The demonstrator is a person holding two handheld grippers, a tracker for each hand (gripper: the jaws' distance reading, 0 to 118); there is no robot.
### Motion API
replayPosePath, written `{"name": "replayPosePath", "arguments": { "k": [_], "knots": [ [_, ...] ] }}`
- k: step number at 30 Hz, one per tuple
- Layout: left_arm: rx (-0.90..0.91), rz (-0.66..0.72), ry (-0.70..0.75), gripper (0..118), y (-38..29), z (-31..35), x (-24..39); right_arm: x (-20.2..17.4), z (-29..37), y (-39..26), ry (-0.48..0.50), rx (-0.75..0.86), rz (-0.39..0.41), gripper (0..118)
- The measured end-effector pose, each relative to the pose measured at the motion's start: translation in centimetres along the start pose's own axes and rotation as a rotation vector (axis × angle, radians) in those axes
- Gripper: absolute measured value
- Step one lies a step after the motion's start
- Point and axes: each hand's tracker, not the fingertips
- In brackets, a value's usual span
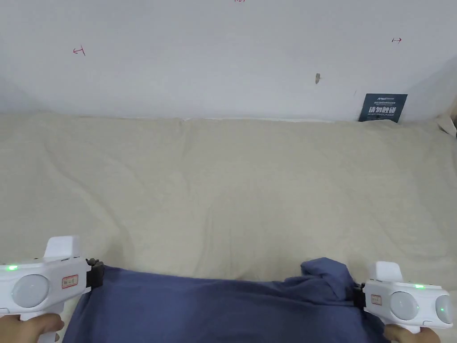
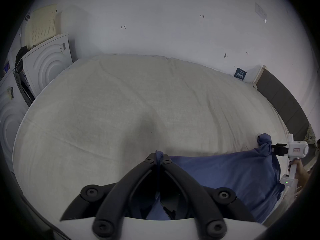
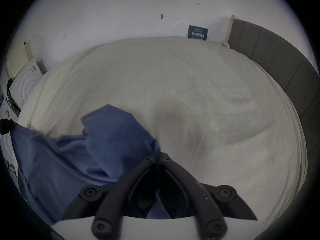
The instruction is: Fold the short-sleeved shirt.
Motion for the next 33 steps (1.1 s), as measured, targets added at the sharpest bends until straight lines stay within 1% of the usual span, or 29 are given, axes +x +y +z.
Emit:
{"name": "replayPosePath", "arguments": {
  "k": [2, 3, 6, 7, 9, 11, 13, 14, 15, 17, 18, 23, 25, 26, 27, 28, 30, 31, 33],
  "knots": [
    [0.001, 0.000, 0.009, 2, -0.4, 0.4, 0.0, 1.0, 0.9, -0.9, 0.017, 0.036, 0.004, 5],
    [0.001, 0.002, 0.012, 2, -0.7, 0.8, -0.1, -0.8, 4.6, 0.1, 0.018, 0.049, 0.006, 5],
    [0.008, 0.017, 0.023, 2, -1.6, 2.2, -0.2, -0.5, 8.7, -1.3, 0.038, 0.117, 0.011, 5],
    [0.012, 0.023, 0.028, 2, -2.0, 2.8, -0.3, -2.0, 11.4, -0.9, 0.049, 0.134, 0.011, 5],
    [0.018, 0.036, 0.036, 2, -2.8, 4.0, -0.6, -2.4, 14.4, -1.8, 0.063, 0.186, 0.011, 5],
    [0.024, 0.053, 0.041, 2, -3.8, 5.5, -0.9, -1.6, 17.1, -2.3, 0.085, 0.218, 0.013, 5],
    [0.031, 0.073, 0.043, 2, -5.0, 7.2, -1.6, -1.8, 20.0, -3.7, 0.098, 0.251, 0.014, 5],
    [0.033, 0.082, 0.045, 2, -5.6, 7.9, -1.9, -2.1, 21.5, -4.5, 0.148, 0.280, -0.016, 5],
    [0.029, 0.092, 0.046, 2, -6.3, 8.7, -2.3, -0.5, 21.7, -4.8, 0.157, 0.288, -0.022, 5],
    [0.027, 0.108, 0.043, 2, -7.9, 10.4, -3.0, -0.3, 23.7, -6.8, 0.167, 0.301, -0.033, 5],
    [0.023, 0.112, 0.043, 2, -8.7, 11.0, -3.2, -0.1, 24.2, -7.7, 0.241, 0.298, -0.031, 5],
    [-0.023, 0.110, 0.038, 2, -13.5, 13.3, -4.0, 1.4, 25.3, -12.7, 0.272, 0.265, -0.088, 5],
    [-0.053, 0.105, 0.049, 2, -15.7, 13.7, -4.0, 1.7, 25.0, -14.7, 0.264, 0.232, -0.102, 5],
    [-0.066, 0.103, 0.050, 2, -16.5, 13.6, -4.1, 2.0, 24.7, -15.7, 0.197, 0.217, -0.082, 5],
    [-0.084, 0.103, 0.057, 2, -17.5, 13.5, -4.2, 2.2, 24.5, -16.7, 0.189, 0.184, -0.098, 5],
    [-0.103, 0.102, 0.064, 2, -18.4, 13.2, -4.3, 1.8, 24.8, -13.7, 0.185, 0.154, -0.117, 5],
    [-0.131, 0.094, 0.079, 2, -19.9, 12.6, -4.4, 1.9, 24.6, -13.8, 0.151, 0.116, -0.124, 5],
    [-0.147, 0.089, 0.091, 2, -20.6, 12.3, -4.4, 1.3, 23.8, -18.2, 0.119, 0.105, -0.113, 5],
    [-0.165, 0.082, 0.098, 2, -21.7, 11.1, -4.9, 1.2, 23.7, -17.9, 0.101, 0.083, -0.103, 5]
  ]
}}
